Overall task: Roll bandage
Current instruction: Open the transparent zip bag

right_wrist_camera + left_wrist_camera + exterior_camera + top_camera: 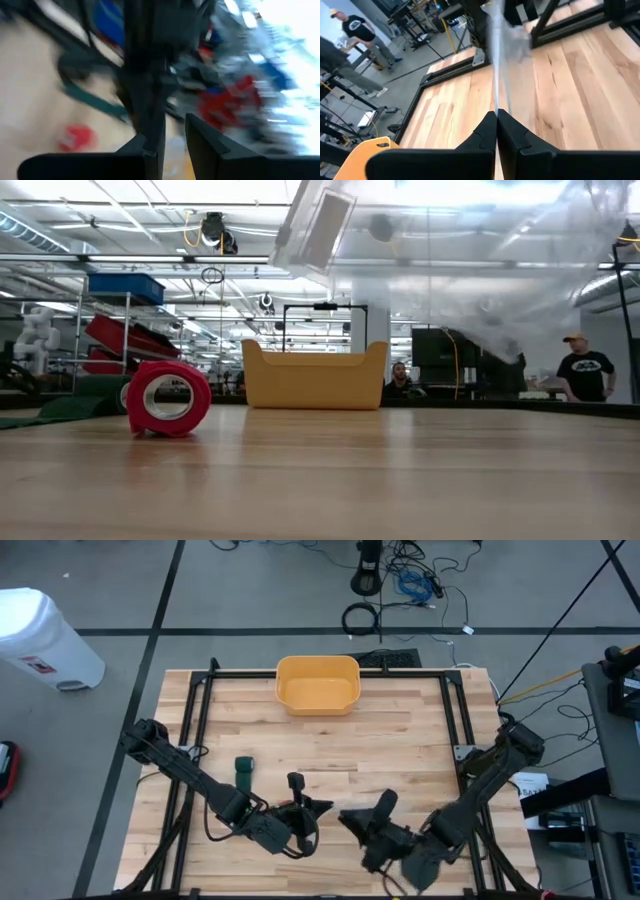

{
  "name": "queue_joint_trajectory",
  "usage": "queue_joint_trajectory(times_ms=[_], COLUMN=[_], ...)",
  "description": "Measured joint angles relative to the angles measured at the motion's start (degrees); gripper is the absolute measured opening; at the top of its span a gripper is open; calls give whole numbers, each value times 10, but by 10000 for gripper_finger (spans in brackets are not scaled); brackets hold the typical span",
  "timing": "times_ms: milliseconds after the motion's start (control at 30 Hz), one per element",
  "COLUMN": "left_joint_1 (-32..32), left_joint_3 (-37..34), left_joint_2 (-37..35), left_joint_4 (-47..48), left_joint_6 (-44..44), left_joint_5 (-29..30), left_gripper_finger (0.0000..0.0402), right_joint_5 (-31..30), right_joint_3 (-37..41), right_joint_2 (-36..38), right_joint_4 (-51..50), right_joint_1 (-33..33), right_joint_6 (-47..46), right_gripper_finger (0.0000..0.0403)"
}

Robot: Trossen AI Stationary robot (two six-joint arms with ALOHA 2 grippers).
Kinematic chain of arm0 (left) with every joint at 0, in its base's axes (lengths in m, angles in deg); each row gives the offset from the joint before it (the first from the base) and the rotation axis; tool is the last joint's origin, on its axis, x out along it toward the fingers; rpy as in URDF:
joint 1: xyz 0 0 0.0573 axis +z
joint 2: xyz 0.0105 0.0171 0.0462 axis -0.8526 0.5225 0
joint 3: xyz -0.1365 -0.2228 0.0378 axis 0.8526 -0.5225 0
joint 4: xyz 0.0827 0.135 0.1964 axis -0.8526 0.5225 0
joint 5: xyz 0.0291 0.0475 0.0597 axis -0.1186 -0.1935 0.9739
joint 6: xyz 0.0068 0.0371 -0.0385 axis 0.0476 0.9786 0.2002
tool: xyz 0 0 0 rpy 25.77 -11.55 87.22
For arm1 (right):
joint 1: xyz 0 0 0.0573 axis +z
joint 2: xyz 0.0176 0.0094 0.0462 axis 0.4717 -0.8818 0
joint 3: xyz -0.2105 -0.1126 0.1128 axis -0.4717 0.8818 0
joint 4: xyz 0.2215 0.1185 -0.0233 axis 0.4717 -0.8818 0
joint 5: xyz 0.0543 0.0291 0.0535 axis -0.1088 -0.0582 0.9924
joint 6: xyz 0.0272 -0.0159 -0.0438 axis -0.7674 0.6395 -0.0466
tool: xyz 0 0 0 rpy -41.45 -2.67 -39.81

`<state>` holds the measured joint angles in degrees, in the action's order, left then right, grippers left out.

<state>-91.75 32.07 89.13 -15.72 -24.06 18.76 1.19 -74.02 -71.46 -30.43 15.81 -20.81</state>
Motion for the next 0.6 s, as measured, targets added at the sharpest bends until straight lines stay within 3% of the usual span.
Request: queue_joint_trajectory(times_ms=[133,200,367,500,600], left_joint_1=[0,0,5,15,19], left_joint_3=[0,0,0,0,0], left_joint_2=[-1,-1,-1,-1,-1], left_joint_4=[13,12,10,5,11], left_joint_6=[16,30,22,-10,-10], left_joint_5=[-4,-3,16,57,53], left_gripper_finger=[6,6,6,6,6], right_joint_5=[159,192,183,172,119], right_joint_3=[-1,-1,0,0,0], right_joint_2=[47,53,43,24,15], right_joint_4=[-39,-78,-173,-171,-156], right_joint_1=[-9,-18,-42,-54,-51], right_joint_6=[-151,-195,-223,-178,-136], right_gripper_finger=[63,67,87,105,117])
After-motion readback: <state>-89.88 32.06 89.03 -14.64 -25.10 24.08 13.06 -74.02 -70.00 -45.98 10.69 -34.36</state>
